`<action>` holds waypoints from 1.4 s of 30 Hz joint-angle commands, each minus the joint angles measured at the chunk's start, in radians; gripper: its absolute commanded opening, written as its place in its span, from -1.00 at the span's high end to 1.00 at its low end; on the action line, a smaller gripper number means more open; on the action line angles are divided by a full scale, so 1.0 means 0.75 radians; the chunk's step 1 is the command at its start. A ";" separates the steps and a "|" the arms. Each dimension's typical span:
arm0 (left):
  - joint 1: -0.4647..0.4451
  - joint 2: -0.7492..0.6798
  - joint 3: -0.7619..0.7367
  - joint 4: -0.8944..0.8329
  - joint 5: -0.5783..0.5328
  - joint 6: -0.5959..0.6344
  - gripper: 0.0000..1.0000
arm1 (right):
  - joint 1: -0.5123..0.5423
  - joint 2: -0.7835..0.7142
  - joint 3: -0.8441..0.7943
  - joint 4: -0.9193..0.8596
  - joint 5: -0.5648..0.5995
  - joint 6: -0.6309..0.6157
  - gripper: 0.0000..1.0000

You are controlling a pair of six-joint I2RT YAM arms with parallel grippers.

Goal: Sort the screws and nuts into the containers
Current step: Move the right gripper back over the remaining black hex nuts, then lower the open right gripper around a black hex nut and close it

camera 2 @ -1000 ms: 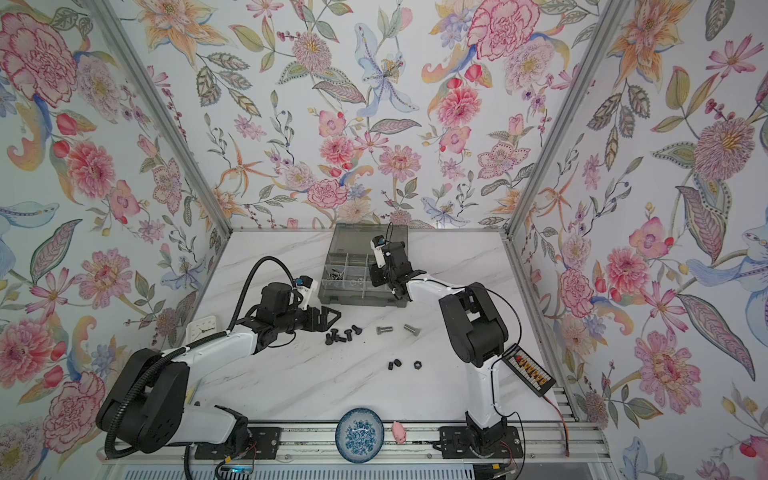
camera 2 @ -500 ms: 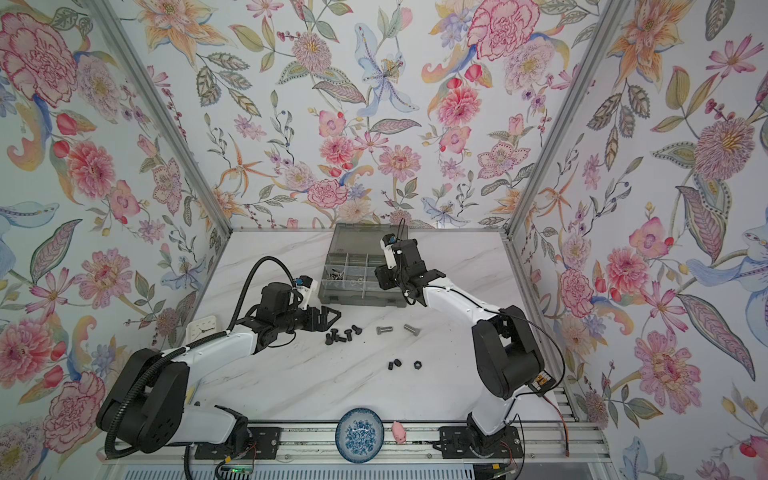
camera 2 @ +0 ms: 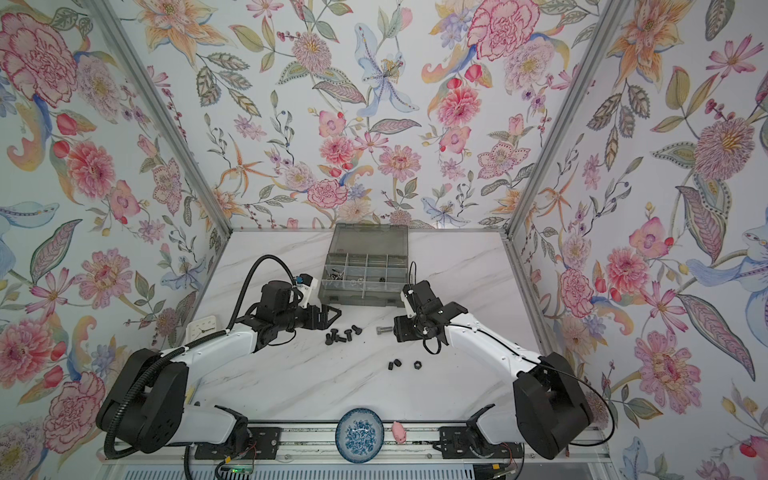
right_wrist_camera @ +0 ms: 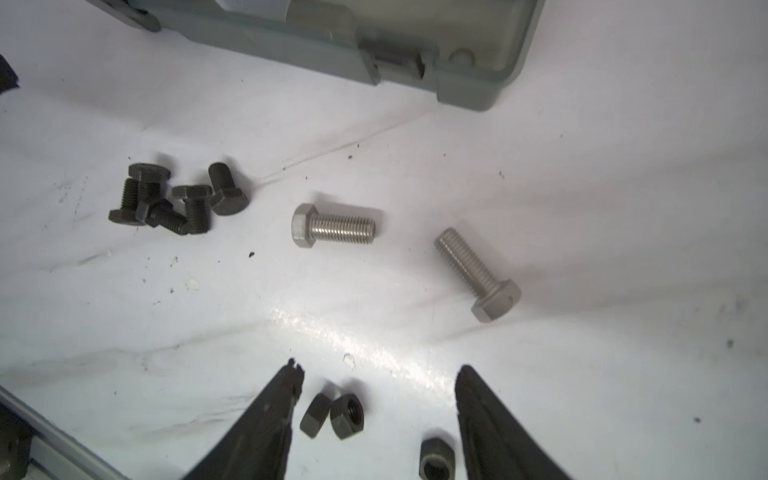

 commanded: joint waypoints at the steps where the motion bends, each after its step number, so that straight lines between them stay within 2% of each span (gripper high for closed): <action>1: 0.016 0.016 0.044 -0.018 0.020 -0.013 -0.99 | 0.044 -0.044 -0.040 -0.120 -0.020 0.068 -0.26; 5: 0.016 0.012 0.051 -0.018 0.022 -0.014 -0.99 | 0.104 -0.060 -0.057 -0.180 0.020 0.100 -0.27; 10: 0.017 0.010 0.049 -0.024 0.022 -0.016 -0.99 | 0.092 -0.063 -0.107 -0.207 0.093 0.156 -0.26; 21: 0.016 0.016 0.053 -0.032 0.024 -0.013 -0.99 | 0.071 -0.025 -0.167 -0.207 0.121 0.257 -0.04; 42: 0.017 0.045 0.063 -0.014 0.040 -0.014 -0.99 | 0.073 0.053 -0.183 -0.207 0.149 0.244 0.11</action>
